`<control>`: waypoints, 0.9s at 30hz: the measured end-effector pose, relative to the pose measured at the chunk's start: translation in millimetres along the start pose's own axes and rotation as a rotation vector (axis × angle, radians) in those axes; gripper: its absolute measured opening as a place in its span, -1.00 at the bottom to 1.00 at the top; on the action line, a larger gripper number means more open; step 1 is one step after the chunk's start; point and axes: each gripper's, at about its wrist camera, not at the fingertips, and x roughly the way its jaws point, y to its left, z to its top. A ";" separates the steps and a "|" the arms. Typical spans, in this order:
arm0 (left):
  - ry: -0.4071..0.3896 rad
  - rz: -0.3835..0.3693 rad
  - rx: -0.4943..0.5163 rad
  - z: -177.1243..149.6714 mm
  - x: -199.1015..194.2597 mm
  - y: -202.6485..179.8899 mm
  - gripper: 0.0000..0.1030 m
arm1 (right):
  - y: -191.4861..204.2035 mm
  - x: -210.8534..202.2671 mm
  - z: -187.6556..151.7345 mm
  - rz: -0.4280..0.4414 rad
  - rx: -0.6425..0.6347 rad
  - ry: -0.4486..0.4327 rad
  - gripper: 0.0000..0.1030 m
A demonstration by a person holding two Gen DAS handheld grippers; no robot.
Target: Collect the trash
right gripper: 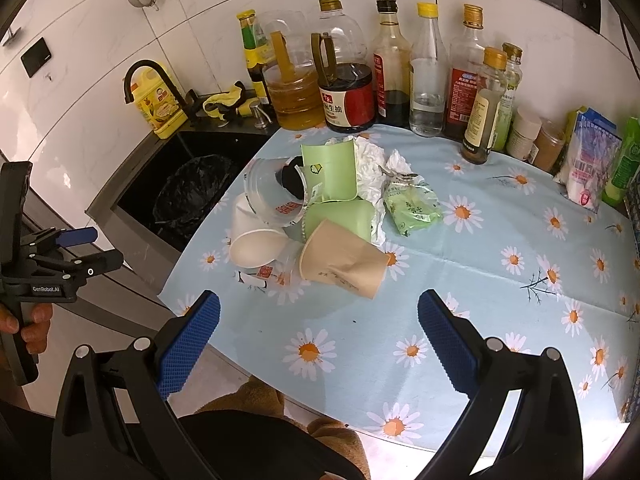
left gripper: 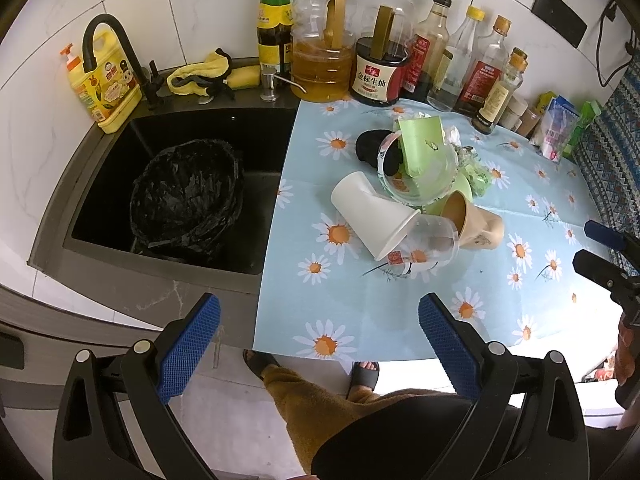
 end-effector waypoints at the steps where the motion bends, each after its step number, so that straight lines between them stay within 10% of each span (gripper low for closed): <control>1: 0.000 -0.002 0.003 0.1 0.1 -0.6 0.87 | -0.6 0.8 0.8 0.002 0.004 0.002 0.90; 27: 0.000 0.003 -0.003 3.0 0.2 -3.3 0.87 | 1.4 7.6 4.0 0.003 -0.010 0.005 0.90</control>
